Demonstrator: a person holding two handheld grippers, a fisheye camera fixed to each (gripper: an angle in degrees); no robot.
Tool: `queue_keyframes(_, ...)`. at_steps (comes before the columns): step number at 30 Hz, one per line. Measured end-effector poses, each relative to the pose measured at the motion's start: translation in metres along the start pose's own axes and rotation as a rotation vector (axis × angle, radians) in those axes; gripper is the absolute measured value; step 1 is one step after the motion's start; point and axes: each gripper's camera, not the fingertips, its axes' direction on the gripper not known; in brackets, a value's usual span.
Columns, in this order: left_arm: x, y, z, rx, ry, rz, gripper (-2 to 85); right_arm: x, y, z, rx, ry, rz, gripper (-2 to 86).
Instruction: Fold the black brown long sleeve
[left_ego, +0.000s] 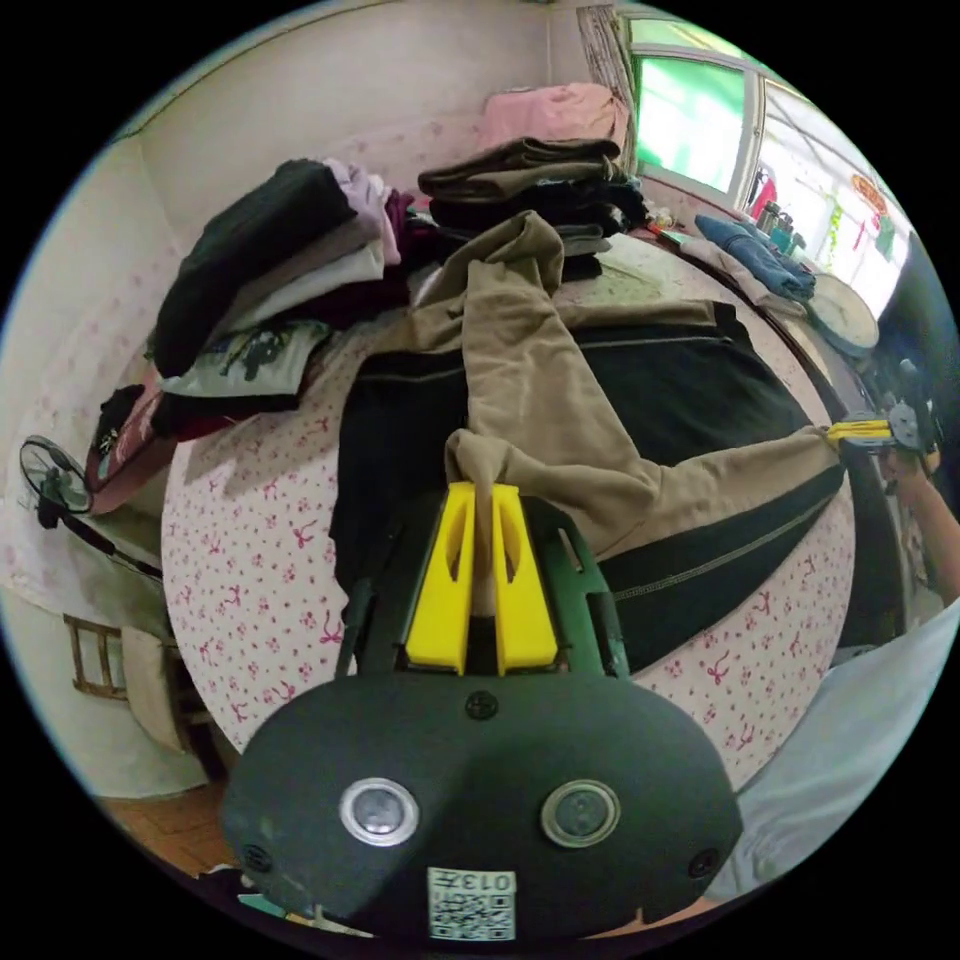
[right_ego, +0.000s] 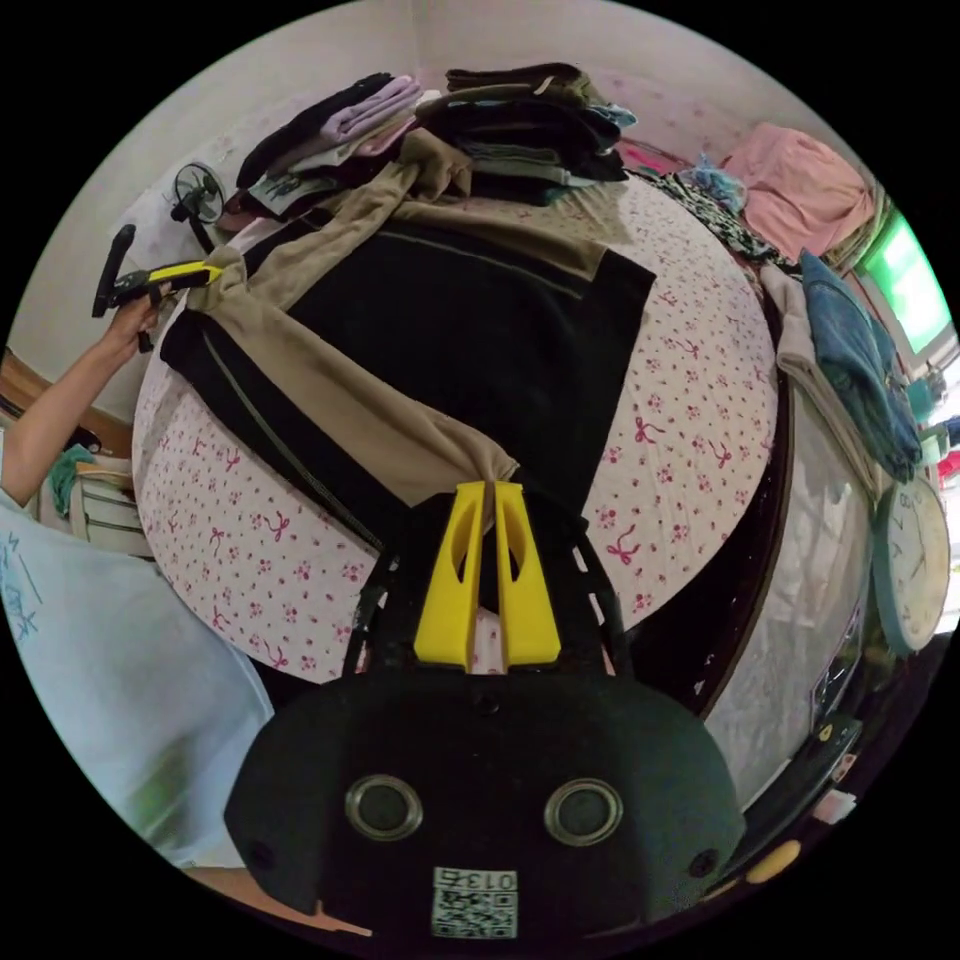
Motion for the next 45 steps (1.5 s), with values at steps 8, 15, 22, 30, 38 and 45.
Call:
queue_keyframes(8,-0.038,0.034,0.009,0.03,0.182,-0.298,7.3,-0.015,-0.025,0.011,-0.073,-0.015,0.032,2.7)
queue_keyframes(15,0.006,0.074,-0.027,0.062,0.032,-0.188,5.9,-0.085,-0.035,0.004,0.072,0.025,-0.104,1.1)
queue_keyframes(22,0.021,0.1,0.021,-0.122,-0.008,-0.213,0.4,-0.125,-0.057,0.058,0.018,0.08,-0.106,0.2)
queue_keyframes(30,0.031,0.09,0.004,-0.062,0.02,-0.159,-0.2,-0.144,-0.071,0.028,0.221,0.201,-0.121,0.1)
queue_keyframes(38,0.032,0.092,0.025,-0.161,-0.002,-0.15,-0.1,-0.16,-0.109,0.07,0.009,0.101,-0.097,0.3)
queue_keyframes(45,0.04,0.07,0.002,0.028,-0.009,-0.091,0.4,-0.167,-0.212,0.038,0.3,0.051,-0.151,4.4)
